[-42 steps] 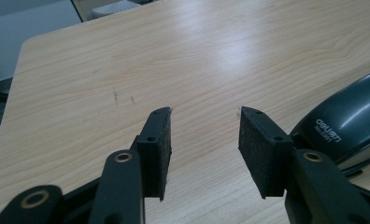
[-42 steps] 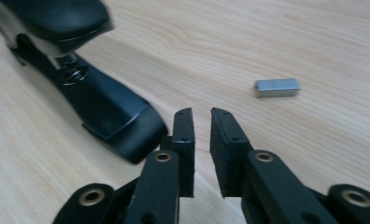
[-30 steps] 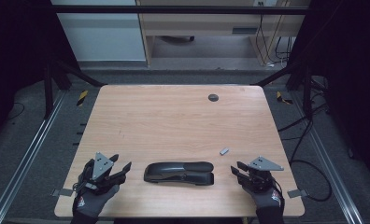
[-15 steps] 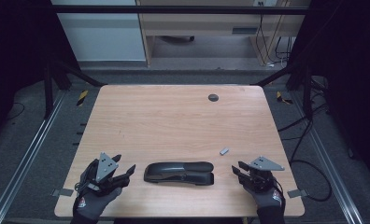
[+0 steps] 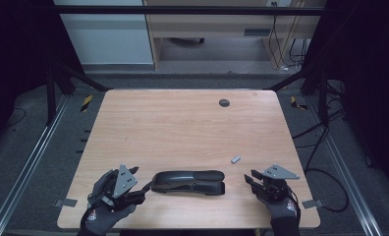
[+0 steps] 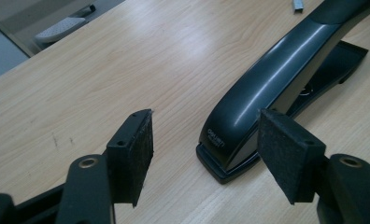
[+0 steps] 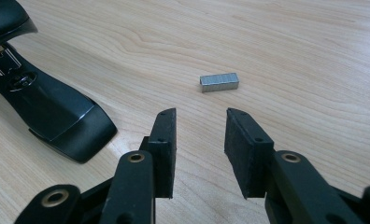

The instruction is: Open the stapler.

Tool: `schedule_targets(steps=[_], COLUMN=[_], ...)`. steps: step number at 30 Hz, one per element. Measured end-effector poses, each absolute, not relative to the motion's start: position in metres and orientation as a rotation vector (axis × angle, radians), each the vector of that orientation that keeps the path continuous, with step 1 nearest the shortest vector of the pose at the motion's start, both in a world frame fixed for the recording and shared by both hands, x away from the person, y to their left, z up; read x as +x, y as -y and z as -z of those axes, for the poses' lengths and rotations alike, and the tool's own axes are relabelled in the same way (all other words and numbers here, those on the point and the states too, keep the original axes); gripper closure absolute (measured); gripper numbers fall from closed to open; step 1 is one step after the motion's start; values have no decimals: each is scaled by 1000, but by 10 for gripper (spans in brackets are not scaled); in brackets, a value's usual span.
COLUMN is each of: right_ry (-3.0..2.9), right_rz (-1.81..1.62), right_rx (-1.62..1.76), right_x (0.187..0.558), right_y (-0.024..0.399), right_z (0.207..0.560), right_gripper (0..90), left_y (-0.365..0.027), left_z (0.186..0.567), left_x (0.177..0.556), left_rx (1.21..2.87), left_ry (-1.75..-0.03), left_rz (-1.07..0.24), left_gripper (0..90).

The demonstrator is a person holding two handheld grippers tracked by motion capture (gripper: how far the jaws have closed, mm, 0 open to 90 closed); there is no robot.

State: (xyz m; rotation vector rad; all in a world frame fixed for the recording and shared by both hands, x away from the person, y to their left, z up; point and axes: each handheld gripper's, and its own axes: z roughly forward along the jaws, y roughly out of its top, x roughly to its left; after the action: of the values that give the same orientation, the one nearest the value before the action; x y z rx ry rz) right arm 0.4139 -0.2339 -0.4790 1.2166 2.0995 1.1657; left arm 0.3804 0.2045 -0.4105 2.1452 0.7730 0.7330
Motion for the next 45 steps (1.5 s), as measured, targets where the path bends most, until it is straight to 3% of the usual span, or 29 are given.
schedule_targets(steps=[45], right_ry=[-2104], right_rz=[-1159], right_rx=[1225], right_x=[415], right_y=[233], right_z=[481], right_gripper=[640], left_y=[-126], left_z=[410], left_x=[368], left_rx=[2340], left_ry=[-497], left_rz=[-856], left_gripper=[290])
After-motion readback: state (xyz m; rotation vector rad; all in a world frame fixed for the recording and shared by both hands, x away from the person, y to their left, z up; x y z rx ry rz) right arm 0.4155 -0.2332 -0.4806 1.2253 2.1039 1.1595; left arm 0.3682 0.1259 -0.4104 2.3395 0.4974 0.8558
